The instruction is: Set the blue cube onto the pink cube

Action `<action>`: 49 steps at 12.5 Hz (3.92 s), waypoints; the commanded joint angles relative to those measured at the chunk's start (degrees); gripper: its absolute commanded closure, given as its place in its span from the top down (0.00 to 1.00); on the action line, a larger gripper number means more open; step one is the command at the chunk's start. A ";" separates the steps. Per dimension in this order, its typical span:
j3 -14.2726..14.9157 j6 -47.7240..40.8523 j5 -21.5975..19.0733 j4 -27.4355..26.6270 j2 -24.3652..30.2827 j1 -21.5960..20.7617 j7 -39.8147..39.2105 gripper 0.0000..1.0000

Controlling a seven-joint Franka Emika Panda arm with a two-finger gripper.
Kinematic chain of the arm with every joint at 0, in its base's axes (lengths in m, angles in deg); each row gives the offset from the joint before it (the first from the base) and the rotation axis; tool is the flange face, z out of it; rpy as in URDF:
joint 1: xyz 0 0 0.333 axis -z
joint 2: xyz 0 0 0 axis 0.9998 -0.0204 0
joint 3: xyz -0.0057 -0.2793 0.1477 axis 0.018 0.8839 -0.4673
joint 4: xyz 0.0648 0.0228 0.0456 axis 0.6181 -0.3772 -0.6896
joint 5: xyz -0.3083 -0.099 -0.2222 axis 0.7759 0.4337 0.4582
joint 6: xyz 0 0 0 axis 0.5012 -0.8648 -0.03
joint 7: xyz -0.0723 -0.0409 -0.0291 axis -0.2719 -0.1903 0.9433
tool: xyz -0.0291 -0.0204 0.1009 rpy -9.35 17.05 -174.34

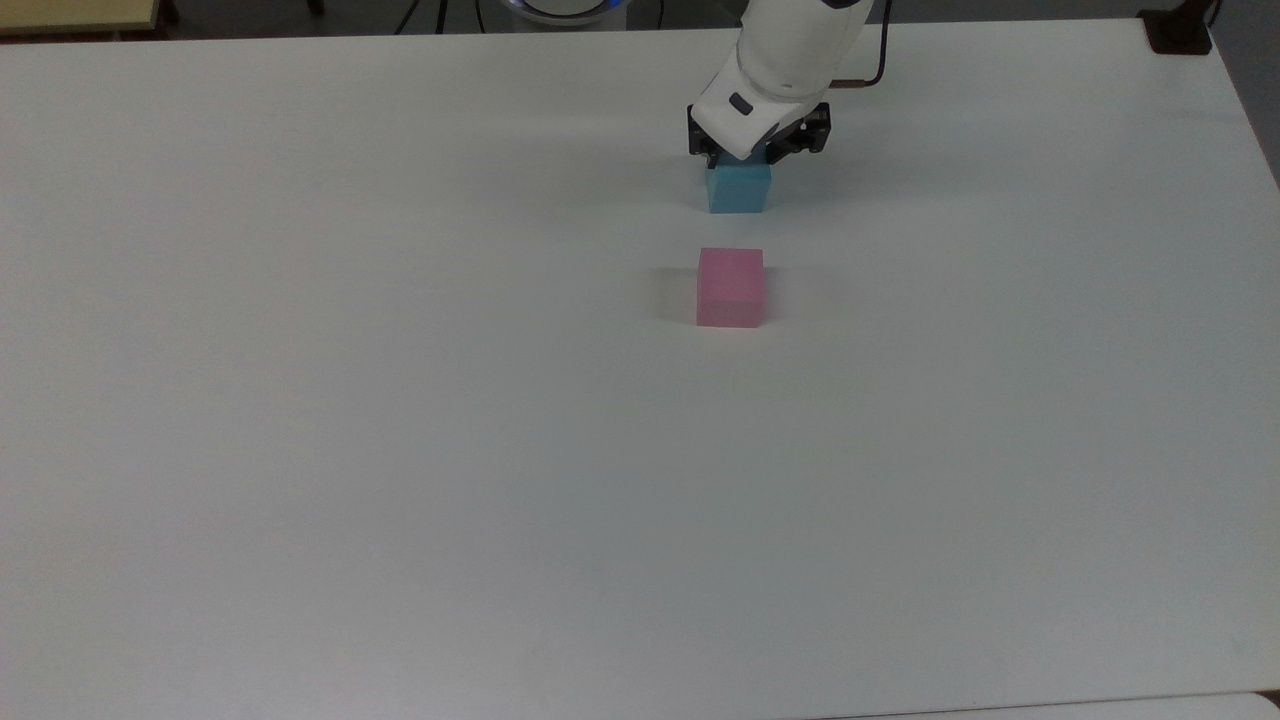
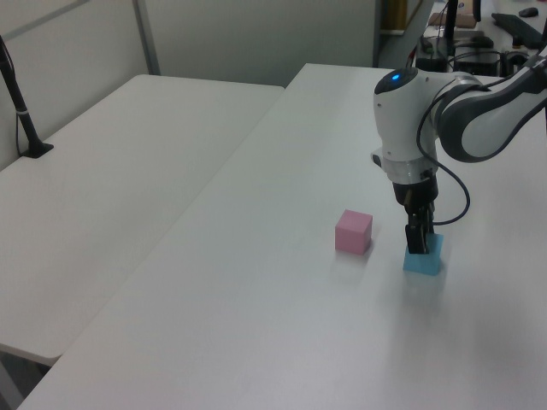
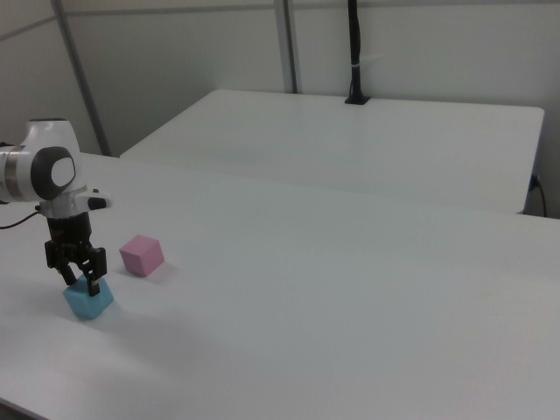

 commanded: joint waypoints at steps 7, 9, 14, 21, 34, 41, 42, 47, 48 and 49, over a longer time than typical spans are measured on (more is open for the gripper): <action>0.08 2.24 -0.01 1.09 -1.46 -0.62 2.56 0.64; 0.08 2.59 0.17 1.17 -1.63 -0.44 2.03 0.38; 0.25 1.63 0.17 9.05 -1.28 4.20 -3.06 0.33; 0.61 -1.45 0.34 21.47 -5.68 8.08 -7.64 0.35; 0.61 -3.21 3.95 20.87 -8.05 7.38 -20.39 0.68; 0.52 -3.38 3.86 21.30 -7.53 6.76 -12.75 1.00; 0.52 -3.38 3.86 21.39 -6.91 6.76 -11.17 1.00; 0.26 -8.21 3.77 23.05 -3.14 6.59 -8.69 1.00; 0.26 -8.83 3.42 23.06 -1.39 7.02 -8.61 1.00; 0.60 -10.66 3.16 23.06 1.15 7.38 -8.17 1.00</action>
